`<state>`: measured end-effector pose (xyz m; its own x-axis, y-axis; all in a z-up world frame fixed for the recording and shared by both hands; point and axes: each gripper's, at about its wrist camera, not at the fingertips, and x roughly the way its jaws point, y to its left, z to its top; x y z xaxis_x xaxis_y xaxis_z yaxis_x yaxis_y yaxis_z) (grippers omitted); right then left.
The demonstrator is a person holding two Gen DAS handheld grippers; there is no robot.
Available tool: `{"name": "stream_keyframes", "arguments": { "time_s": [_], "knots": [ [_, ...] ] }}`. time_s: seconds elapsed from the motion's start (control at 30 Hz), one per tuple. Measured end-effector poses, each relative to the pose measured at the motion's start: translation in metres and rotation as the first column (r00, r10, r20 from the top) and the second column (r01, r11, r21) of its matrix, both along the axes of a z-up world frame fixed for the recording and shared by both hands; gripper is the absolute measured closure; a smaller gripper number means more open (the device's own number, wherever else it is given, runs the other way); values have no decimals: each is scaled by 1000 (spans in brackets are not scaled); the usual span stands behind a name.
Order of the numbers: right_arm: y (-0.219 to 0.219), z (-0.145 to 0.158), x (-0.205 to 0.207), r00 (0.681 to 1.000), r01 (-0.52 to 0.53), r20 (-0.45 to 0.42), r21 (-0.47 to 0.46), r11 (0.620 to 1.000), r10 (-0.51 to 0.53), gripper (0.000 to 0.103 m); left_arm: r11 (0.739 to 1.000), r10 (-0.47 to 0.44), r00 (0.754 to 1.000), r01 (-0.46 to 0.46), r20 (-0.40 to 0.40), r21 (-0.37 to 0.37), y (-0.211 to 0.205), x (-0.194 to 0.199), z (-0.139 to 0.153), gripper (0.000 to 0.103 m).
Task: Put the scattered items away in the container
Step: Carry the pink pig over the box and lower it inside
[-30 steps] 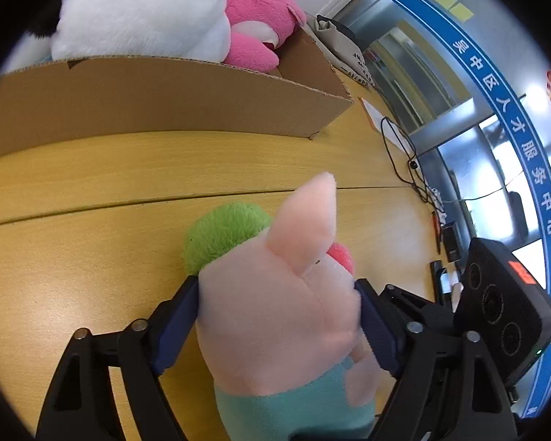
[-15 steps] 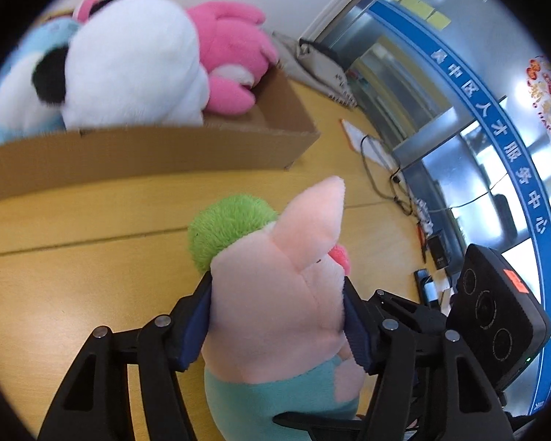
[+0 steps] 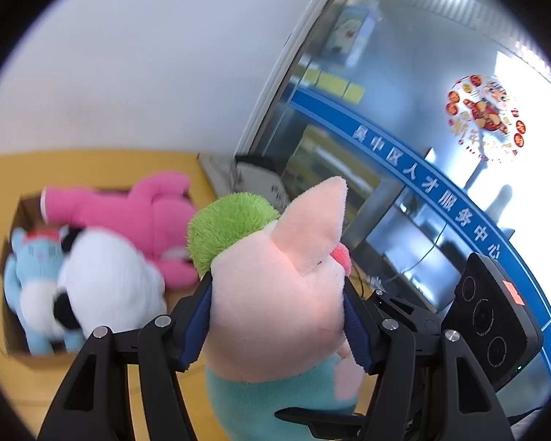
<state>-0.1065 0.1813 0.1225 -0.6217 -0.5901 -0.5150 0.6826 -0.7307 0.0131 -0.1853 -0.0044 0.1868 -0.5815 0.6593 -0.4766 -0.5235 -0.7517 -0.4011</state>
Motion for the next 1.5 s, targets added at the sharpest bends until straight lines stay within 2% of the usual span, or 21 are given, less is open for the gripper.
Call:
{"name": "stream_keyframes", "arguments": {
  "time_s": [0.13,0.3,0.43,0.53,0.7,0.77,0.9,1.07,1.23,1.33,1.5],
  "knots": [
    [3,47,-13,994,4,-112,7,1000,-3,20,1000,-8,996,8,-84,-2,8,-16,43,41],
    [2,79,-43,984,11,-176,22,1000,-7,20,999,-15,994,12,-111,-30,18,-43,76,41],
    [2,89,-69,983,10,-185,25,1000,-5,20,999,-2,991,-3,-130,-41,21,-59,82,41],
    [0,87,-91,984,6,-180,27,1000,-1,20,1000,3,994,-6,-107,-27,22,-82,75,41],
    [2,67,-132,989,-2,-145,36,999,8,20,1000,7,999,-8,-45,-20,28,-120,43,41],
    [3,50,-148,992,-3,-127,35,999,7,20,1000,14,1000,-14,0,-20,33,-137,24,41],
    [5,6,-182,999,-7,-34,25,1000,8,20,999,33,994,-31,102,-16,36,-167,-26,41],
    [9,-52,-205,998,-20,52,29,999,19,20,998,59,972,-55,226,-24,38,-193,-93,41],
    [13,-110,-224,983,-37,180,25,999,32,20,996,87,931,-85,355,-21,41,-202,-156,40],
    [18,-136,-227,969,-40,244,14,999,35,19,994,107,933,-93,343,-58,48,-201,-169,40],
    [27,-147,-238,953,-11,302,-43,999,24,19,986,157,928,-129,339,-102,56,-206,-173,37]
  ]
}}
